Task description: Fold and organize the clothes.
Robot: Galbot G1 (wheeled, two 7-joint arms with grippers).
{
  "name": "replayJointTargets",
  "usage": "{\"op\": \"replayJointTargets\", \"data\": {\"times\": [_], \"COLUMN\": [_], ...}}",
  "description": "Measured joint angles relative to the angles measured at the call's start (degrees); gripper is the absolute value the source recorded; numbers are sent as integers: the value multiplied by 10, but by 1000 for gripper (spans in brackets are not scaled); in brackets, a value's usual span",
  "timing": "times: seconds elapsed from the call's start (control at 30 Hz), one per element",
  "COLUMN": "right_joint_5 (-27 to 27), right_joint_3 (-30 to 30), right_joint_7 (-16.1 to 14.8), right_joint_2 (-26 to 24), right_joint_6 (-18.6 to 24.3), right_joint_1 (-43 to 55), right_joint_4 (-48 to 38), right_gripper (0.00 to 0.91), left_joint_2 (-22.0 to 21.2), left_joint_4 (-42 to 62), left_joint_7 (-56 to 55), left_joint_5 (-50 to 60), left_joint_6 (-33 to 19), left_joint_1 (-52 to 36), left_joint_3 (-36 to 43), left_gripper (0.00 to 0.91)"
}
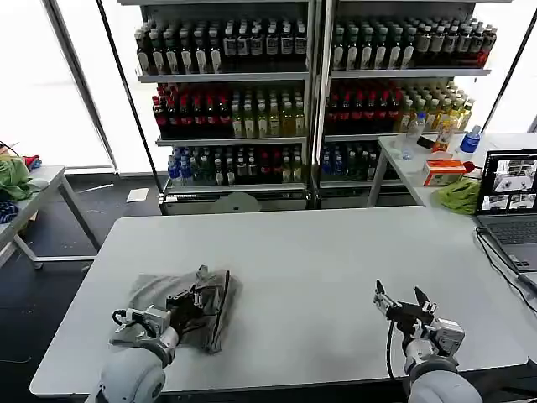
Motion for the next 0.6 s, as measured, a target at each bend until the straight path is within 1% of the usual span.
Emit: {"op": "replayJointTargets", "data": {"times": [0.17, 0.3, 0.47, 0.6], "right_joint_5": [-2, -2, -1, -2], "right_joint_3": [-2, -5, -10, -18], "right_joint_7": [0, 1, 2, 2], "right_joint_2": [-1, -2, -6, -11], "right_joint_6": [1, 2, 2, 1], "right_joint_1": [3, 7, 14, 23], "right_joint_4": [-5, -10, -16, -22], "right_gripper": [907, 907, 907, 907], "left_joint_2": [-13, -25, -42, -47], "left_joint_4": [9, 6, -18, -50], "left_joint_7": [5, 2, -6, -18], "left_joint_5": [0, -21, -77, -134], "left_joint_6": [-8, -12, -11, -8], "left_joint_1": [-5, -1, 7, 11], "left_joint_3": [11, 20, 29, 22], "left_gripper": [907, 907, 907, 907]}}
